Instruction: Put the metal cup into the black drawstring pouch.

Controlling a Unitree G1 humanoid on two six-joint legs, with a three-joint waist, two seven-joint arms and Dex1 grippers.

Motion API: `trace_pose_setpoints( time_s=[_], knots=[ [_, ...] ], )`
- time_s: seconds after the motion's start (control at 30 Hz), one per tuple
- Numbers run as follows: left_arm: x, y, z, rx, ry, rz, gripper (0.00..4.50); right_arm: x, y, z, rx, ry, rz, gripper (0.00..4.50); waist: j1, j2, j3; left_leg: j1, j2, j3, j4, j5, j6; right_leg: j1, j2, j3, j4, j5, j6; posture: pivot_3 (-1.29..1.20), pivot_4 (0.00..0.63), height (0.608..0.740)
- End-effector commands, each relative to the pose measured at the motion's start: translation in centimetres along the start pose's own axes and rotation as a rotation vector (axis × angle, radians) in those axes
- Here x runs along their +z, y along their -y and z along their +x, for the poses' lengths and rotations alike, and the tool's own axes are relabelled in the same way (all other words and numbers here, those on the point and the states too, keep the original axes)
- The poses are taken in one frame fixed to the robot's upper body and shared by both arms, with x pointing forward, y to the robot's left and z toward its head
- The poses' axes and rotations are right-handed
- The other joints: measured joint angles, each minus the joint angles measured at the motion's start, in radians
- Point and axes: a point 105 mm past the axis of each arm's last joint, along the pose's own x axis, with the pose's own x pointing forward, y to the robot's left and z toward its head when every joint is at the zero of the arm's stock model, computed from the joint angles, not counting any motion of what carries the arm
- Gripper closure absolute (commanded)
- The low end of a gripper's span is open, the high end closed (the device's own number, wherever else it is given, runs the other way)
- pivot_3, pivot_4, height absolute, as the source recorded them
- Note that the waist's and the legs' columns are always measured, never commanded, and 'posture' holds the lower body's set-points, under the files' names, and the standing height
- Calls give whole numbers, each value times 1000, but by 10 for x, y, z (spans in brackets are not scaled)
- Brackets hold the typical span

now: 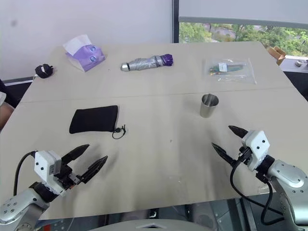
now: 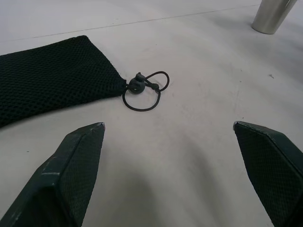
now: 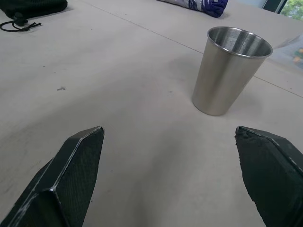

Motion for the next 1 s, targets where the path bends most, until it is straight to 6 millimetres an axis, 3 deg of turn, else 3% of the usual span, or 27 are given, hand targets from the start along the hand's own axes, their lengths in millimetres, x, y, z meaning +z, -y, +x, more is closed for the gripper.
trace_pose_setpoints(
  time_s=[0.03,0.13,0.23,0.37,0.5,0.73,0.77,0.83,1.0],
  knots=[
    [25,0,11,7,59,27,0,24,2,5,24,89,-48,9,0,0,1,0,0,0,0,0,0,0,0,0,0,0,0,0,150,740],
    [55,-1,32,38,121,-15,0,43,-1,19,96,170,-78,9,2,0,1,1,0,-1,1,0,0,0,0,0,1,0,0,0,150,740],
    [70,-17,52,201,36,-14,0,56,-12,25,225,198,-102,9,6,0,1,3,0,-2,2,0,0,2,0,-1,5,1,0,0,150,740],
    [68,-38,66,396,-200,91,0,62,-21,24,327,182,-121,9,7,0,1,10,-1,-1,-1,0,0,9,1,0,5,0,0,0,150,740],
    [66,-47,94,490,-348,118,0,65,-29,23,390,158,-135,9,12,-1,2,9,-2,-2,-1,0,0,9,2,0,4,2,-1,0,150,740],
    [44,-59,109,531,-503,217,0,69,-35,23,379,152,-138,9,3,-2,2,10,-2,-1,-1,0,0,9,2,1,4,2,-2,0,150,740],
    [41,-60,111,521,-505,204,393,69,-36,23,374,151,-137,0,4,-2,2,10,-2,-1,-1,0,0,9,2,1,4,2,-2,0,150,740],
    [39,-60,116,490,-494,191,682,69,-36,23,362,149,-134,0,6,-2,2,10,-2,-1,-1,0,0,9,2,1,5,2,-2,0,150,740],
    [46,-64,127,383,-394,186,3149,70,-34,24,314,144,-119,0,6,-2,2,10,-2,-1,-1,0,0,9,1,1,5,2,-3,0,150,740]
  ],
)
